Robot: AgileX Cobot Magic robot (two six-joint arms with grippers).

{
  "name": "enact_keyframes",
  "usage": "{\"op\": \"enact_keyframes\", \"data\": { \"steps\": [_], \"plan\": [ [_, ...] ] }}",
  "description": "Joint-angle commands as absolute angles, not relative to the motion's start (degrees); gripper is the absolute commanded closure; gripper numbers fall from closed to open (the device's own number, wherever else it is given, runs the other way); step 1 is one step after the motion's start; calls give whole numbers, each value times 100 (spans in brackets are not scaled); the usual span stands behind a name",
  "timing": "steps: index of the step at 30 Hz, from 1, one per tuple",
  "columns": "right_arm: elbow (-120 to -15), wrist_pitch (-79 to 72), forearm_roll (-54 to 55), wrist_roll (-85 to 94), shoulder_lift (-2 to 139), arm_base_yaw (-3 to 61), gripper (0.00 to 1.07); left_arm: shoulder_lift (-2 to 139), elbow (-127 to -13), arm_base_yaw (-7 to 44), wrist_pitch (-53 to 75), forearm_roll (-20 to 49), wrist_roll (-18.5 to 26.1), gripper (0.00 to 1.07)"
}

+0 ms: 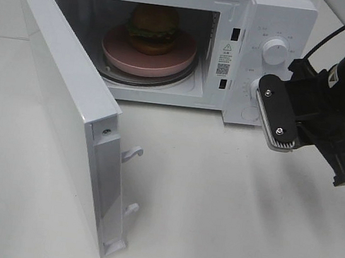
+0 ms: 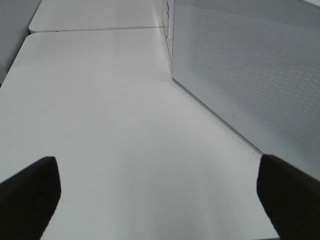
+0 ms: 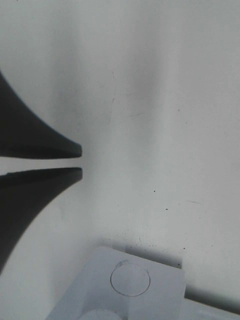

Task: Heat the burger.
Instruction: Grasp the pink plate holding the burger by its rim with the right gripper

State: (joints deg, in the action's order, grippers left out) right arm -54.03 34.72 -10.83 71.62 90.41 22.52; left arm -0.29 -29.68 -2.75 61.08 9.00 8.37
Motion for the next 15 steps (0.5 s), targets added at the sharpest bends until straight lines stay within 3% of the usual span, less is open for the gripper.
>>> {"op": "enact_keyframes", "data": {
  "steps": [1, 5, 9, 10, 11, 12, 13, 14, 15],
  "plan": [
    [-5432, 3375, -1094, 7437, 9001, 2235, 96, -46, -2956, -304, 6125, 957, 808, 6],
    [-5432, 3375, -1049, 7374, 9001, 2235, 94, -46, -2956, -304, 6125, 957, 808, 6],
    [-5432, 3054, -1037, 6709, 9001, 2235, 82, -46, -2956, -304, 6125, 957, 808, 6],
    [-5432, 2893, -1054, 6331, 9001, 2292, 69, -46, -2956, -304, 6125, 957, 808, 6],
    [-5432, 2893, -1054, 6331, 9001, 2292, 69, -46, -2956, -304, 6125, 957, 808, 6],
    [-5432, 2819, -1112, 6136, 9001, 2320, 62, -46, -2956, -304, 6125, 957, 808, 6],
    [-5432, 2716, -1220, 5838, 9001, 2378, 48, -46, -2956, -304, 6125, 957, 808, 6],
    [-5432, 2716, -1220, 5838, 9001, 2378, 48, -46, -2956, -304, 6125, 957, 808, 6],
    [-5432, 2699, -1358, 5655, 9001, 2435, 33, -46, -2956, -304, 6125, 957, 808, 6]
  ]
}}
